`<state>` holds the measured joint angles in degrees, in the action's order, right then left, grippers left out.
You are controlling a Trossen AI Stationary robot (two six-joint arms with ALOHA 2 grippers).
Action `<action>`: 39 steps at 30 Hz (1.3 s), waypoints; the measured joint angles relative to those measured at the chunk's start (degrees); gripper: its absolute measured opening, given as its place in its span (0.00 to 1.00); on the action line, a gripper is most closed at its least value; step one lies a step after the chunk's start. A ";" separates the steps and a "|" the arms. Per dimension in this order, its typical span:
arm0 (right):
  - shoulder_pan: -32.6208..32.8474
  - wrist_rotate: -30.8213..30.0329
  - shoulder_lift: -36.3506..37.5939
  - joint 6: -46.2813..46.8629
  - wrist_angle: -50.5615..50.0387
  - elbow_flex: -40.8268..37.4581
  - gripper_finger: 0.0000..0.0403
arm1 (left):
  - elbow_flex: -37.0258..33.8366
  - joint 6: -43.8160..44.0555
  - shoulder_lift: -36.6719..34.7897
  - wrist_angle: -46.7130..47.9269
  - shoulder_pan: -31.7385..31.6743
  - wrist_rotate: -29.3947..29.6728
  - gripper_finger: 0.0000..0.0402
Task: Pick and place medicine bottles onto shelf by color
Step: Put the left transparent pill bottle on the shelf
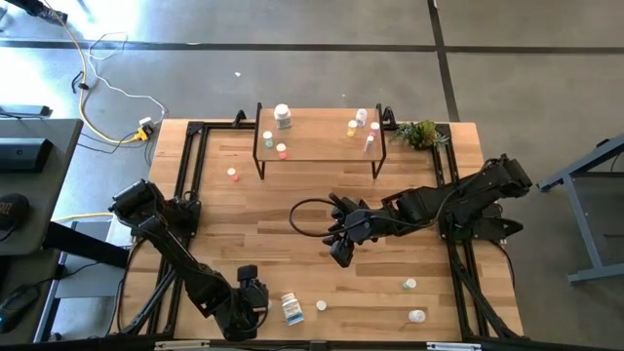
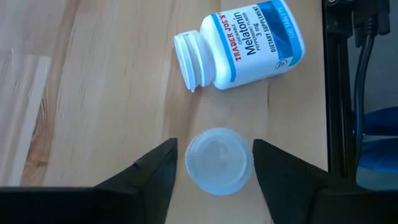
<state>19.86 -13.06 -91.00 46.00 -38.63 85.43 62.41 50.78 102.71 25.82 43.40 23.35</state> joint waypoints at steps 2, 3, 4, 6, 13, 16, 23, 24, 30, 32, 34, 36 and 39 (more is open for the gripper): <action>0.00 0.01 0.00 0.04 0.00 0.00 0.43 | 0.00 0.00 -0.02 -0.02 0.00 -0.01 0.43; 0.00 0.02 0.00 0.25 -0.03 0.00 0.43 | 0.00 0.00 -0.02 0.00 -0.02 -0.12 0.40; 0.00 0.02 0.00 0.33 -0.07 0.00 0.43 | 0.00 0.00 -0.02 -0.01 -0.07 -0.30 0.37; 0.00 0.24 0.00 0.44 -0.09 0.00 0.43 | 0.01 0.04 -0.05 -0.08 -0.28 -0.95 0.32; 0.07 2.91 0.00 1.39 -0.11 0.00 0.43 | 0.07 0.03 -0.55 0.26 -1.59 -2.60 0.30; 0.07 2.93 0.05 1.86 -0.09 0.00 0.43 | 0.04 0.06 -2.02 2.41 -3.03 -3.60 0.33; 0.07 2.36 1.57 1.94 0.05 0.04 0.43 | 0.04 -4.61 -7.99 8.12 -7.75 -3.85 0.32; 0.07 1.85 1.86 1.95 0.29 0.04 0.43 | 0.04 -5.64 -9.09 8.83 -8.60 -3.83 0.32; 0.17 -2.02 4.22 1.95 0.50 0.04 0.43 | 0.03 -12.37 -15.93 9.27 -15.05 -3.59 0.33; 0.17 -3.26 4.86 1.95 0.55 0.04 0.43 | 0.04 -14.65 -18.09 9.36 -17.55 -3.48 0.33; 0.12 -4.02 5.36 1.94 0.55 0.04 0.43 | 0.04 -17.21 -20.23 9.44 -19.91 -3.48 0.33; 0.00 -4.93 5.58 1.94 0.50 0.07 0.43 | 0.04 -19.79 -22.33 9.38 -22.37 -3.47 0.33; -0.12 -6.57 5.75 1.95 0.46 0.07 0.43 | 0.07 -23.71 -25.25 9.43 -26.13 -3.50 0.33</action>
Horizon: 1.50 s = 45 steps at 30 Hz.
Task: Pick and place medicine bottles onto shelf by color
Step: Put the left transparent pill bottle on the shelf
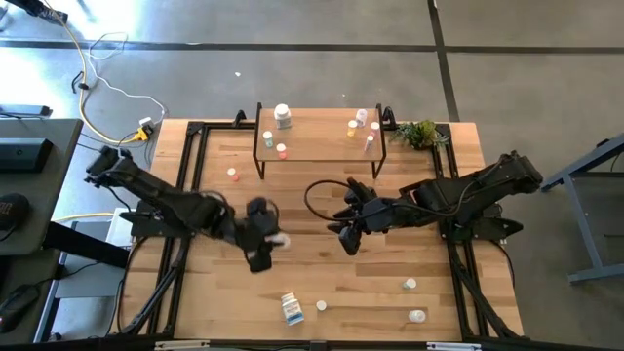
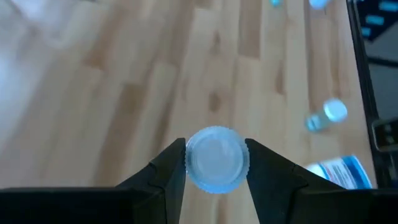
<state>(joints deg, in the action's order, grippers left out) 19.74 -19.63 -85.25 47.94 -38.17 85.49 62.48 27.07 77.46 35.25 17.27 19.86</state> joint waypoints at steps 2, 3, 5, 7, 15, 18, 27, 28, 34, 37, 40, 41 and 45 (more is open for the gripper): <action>-0.20 -0.65 0.02 0.00 0.00 0.00 0.43 | 0.29 -2.92 -1.76 0.58 -2.59 -0.09 0.33; -0.25 -1.08 0.02 0.10 0.00 0.00 0.43 | 0.60 -4.44 -2.52 0.89 -3.86 -0.14 0.33; -0.45 -1.99 0.02 1.08 0.00 0.00 0.43 | 1.20 -7.70 -3.78 0.91 -6.45 -0.15 0.33; -0.73 -3.09 0.02 1.79 -0.02 0.00 0.43 | 1.82 -10.80 -4.81 1.04 -9.19 -0.17 0.33; -2.51 -9.11 0.02 3.00 -0.09 0.00 0.43 | 7.20 -23.63 -5.58 1.39 -19.47 -0.20 0.33; -3.52 -12.00 0.02 3.66 -0.08 0.00 0.43 | 9.03 -27.03 -5.58 1.42 -23.15 -0.20 0.33; -7.60 -22.18 0.00 0.24 2.87 -0.02 0.43 | 12.76 -32.23 -5.13 0.38 -33.87 -4.42 0.33; -8.19 -22.50 0.00 -0.44 2.97 -0.02 0.43 | 13.00 -32.28 -5.04 0.48 -34.97 -4.91 0.33; -12.32 -22.69 0.00 -3.45 2.97 -0.02 0.43 | 14.17 -32.87 -4.78 -1.96 -40.71 -8.73 0.33; -14.43 -22.30 0.00 -4.80 2.97 -0.02 0.43 | 15.32 -33.49 -4.39 -3.97 -43.25 -10.98 0.33; -16.39 -22.03 -0.01 -4.92 2.97 -0.02 0.43 | 16.77 -33.75 -2.44 -3.65 -45.55 -11.85 0.33; -17.04 -21.86 -0.02 -4.92 2.97 -0.02 0.43 | 17.36 -33.85 -1.64 -3.50 -46.29 -12.04 0.33; -19.32 -21.84 -0.02 -4.94 2.93 -0.02 0.43 | 19.67 -35.25 1.22 -3.74 -48.61 -13.25 0.33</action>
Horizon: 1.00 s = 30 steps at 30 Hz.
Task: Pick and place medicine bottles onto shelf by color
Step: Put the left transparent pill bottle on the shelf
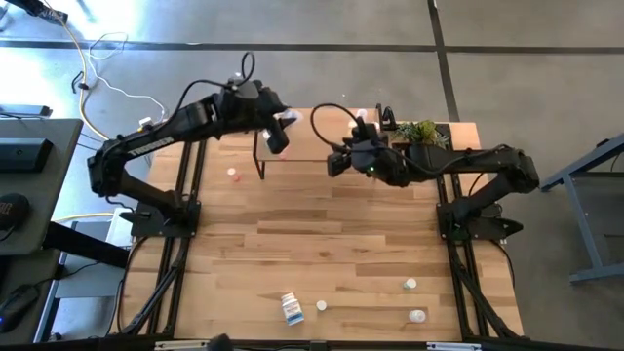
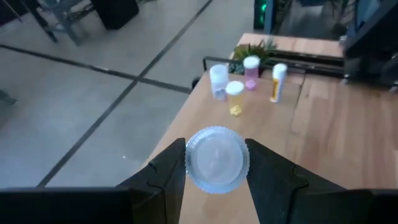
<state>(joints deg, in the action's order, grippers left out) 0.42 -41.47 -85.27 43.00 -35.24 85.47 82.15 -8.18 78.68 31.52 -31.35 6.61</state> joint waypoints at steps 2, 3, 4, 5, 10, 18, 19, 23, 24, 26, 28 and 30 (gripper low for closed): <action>-1.06 0.40 0.00 -0.70 -0.02 0.00 0.43 | 0.81 0.01 1.60 0.51 -0.87 -0.67 0.33; -1.59 1.10 0.00 -1.18 -0.04 0.00 0.43 | 1.24 0.07 2.39 0.56 -1.06 -1.01 0.33; -2.11 1.67 0.00 -1.53 -0.05 0.00 0.43 | 1.74 0.62 3.01 0.63 -1.19 -1.63 0.33; -2.63 2.64 0.00 -1.69 -0.07 0.00 0.43 | 2.29 1.20 3.64 0.65 -1.43 -2.14 0.33; -4.63 5.46 0.00 -2.14 -0.24 0.00 0.43 | 4.41 4.90 7.15 3.42 -2.01 -2.50 0.33; -5.71 6.14 0.00 -3.19 -1.19 -0.04 0.43 | 4.90 8.83 11.78 6.31 -2.46 -3.45 0.33; -5.80 6.14 0.00 -3.20 -1.39 -0.04 0.43 | 4.90 9.30 12.22 6.54 -2.46 -3.52 0.33; -6.03 6.16 0.00 -3.19 -2.15 -0.04 0.43 | 4.90 10.53 14.19 8.11 -2.76 -3.78 0.33; -6.05 6.16 0.00 -3.19 -2.33 -0.04 0.43 | 4.90 10.57 14.65 8.34 -2.78 -3.76 0.33; -6.07 6.16 0.00 -3.19 -2.44 -0.04 0.43 | 4.90 10.58 15.57 8.73 -2.83 -3.82 0.33; -6.07 6.16 0.00 -3.20 -2.52 -0.04 0.43 | 4.88 10.58 16.30 8.84 -2.89 -4.29 0.33; -6.07 6.16 0.00 -3.21 -2.78 -0.04 0.43 | 4.88 10.59 16.93 8.85 -2.91 -4.52 0.33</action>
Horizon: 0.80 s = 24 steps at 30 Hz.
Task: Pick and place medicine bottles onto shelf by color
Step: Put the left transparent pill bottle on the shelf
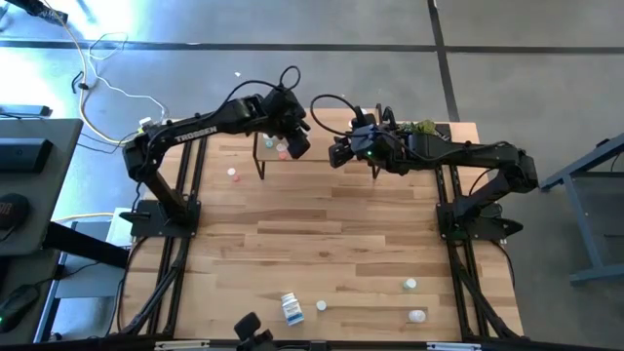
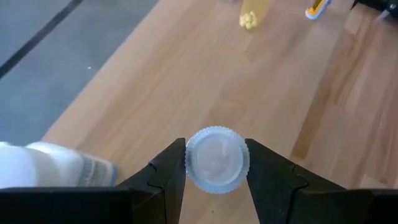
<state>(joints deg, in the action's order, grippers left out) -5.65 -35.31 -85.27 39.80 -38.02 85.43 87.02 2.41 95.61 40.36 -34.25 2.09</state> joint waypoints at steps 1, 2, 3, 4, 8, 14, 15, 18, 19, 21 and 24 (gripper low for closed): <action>0.00 0.00 0.00 -0.01 0.00 0.00 0.43 | 0.00 -0.02 0.41 0.00 -0.12 0.00 0.33; 0.00 0.00 0.00 0.01 0.00 0.00 0.43 | 0.00 -0.02 0.76 0.17 -0.20 -0.19 0.33; 0.00 0.00 0.00 -0.01 0.00 0.00 0.43 | 0.00 -0.01 1.13 0.45 -0.26 -0.20 0.33; 0.00 0.00 0.00 -0.01 0.00 0.00 0.43 | 0.00 -0.02 1.45 0.42 -0.29 -0.18 0.33; 0.00 0.00 0.00 -0.01 -0.15 0.00 0.43 | 0.00 -0.02 2.12 0.16 -0.40 -0.17 0.33; 0.00 0.00 0.00 -0.01 -0.42 0.00 0.43 | 0.00 -0.62 2.13 0.17 -0.62 -0.11 0.33; 0.00 0.01 0.00 -0.01 -0.42 0.00 0.43 | 0.00 -0.63 2.13 0.17 -0.62 0.04 0.33; 0.00 0.00 0.00 -0.03 -0.46 0.00 0.43 | 0.00 -0.64 2.13 0.16 -0.73 0.10 0.35; 0.00 0.02 0.00 -0.03 -0.50 0.00 0.43 | 0.00 -0.63 2.13 0.17 -0.73 0.11 0.36; 0.00 0.02 0.00 -0.03 -0.56 0.00 0.43 | 0.00 -0.65 2.13 0.15 -0.73 0.23 0.38; 0.00 0.02 0.00 -0.04 -0.82 0.00 0.43 | 0.00 -0.65 2.13 0.13 -0.73 0.28 0.41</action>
<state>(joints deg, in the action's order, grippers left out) -5.65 -35.29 -85.27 39.75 -38.84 85.43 87.02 1.76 97.73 40.49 -34.98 2.37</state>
